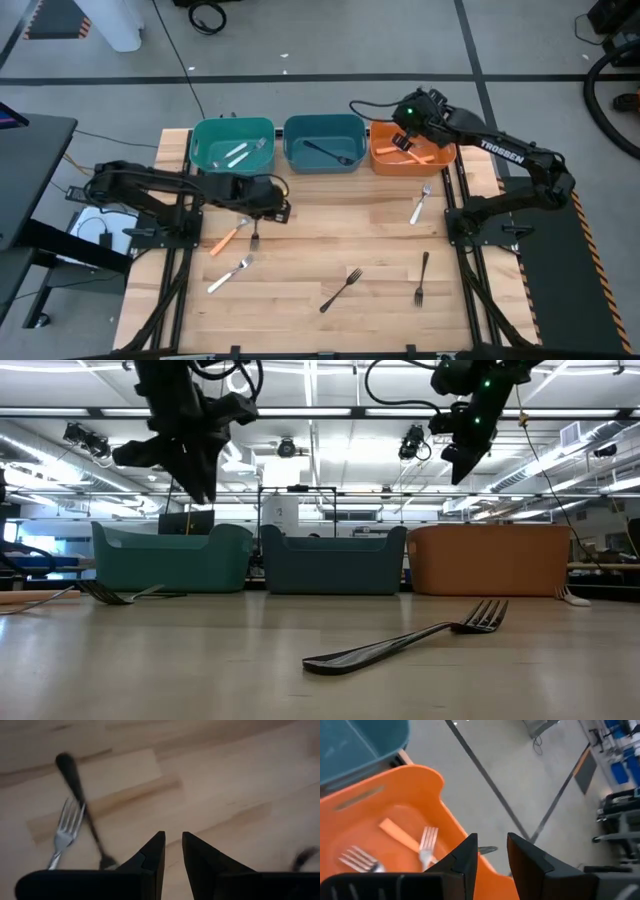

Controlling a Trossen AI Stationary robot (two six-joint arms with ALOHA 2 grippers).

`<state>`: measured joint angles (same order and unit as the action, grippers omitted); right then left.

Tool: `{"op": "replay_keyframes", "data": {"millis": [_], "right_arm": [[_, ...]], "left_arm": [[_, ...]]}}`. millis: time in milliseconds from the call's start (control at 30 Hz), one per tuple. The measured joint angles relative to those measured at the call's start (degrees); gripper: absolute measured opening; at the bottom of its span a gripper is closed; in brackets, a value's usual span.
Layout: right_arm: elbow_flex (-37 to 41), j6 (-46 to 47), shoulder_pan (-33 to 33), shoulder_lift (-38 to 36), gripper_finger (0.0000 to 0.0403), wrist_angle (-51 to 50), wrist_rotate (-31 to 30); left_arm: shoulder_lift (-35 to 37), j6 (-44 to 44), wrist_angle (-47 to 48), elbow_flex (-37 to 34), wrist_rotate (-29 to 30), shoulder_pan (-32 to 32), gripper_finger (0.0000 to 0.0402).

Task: Sort silverware by color (type)
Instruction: Put the black fork into the blue bin

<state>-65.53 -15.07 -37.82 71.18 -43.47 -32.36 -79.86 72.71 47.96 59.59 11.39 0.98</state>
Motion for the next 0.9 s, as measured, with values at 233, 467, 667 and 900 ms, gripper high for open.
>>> {"op": "replay_keyframes", "data": {"millis": [233, 467, 667, 900], "right_arm": [[-0.01, 6.52, 4.31, 0.0, 0.0113, -7.04, 0.02], [-0.01, 11.62, 8.34, 0.0, 0.0114, -12.57, 0.04], [-0.01, 15.47, 11.03, 0.0, 0.0114, -16.09, 0.46], [-0.01, 15.49, 12.58, 0.0, 0.0114, -16.26, 0.48]], "left_arm": [[-6.15, 1.71, 7.42, -0.02, 0.09, 1.24, 0.0076], [-10.6, 1.76, 6.72, 0.0, -0.05, 0.69, 0.0076], [-15.37, 0.74, 9.27, -0.01, -1.69, 0.69, 0.0076], [-16.07, -1.67, 19.89, -0.02, -4.23, 0.8, 0.0076]]}}
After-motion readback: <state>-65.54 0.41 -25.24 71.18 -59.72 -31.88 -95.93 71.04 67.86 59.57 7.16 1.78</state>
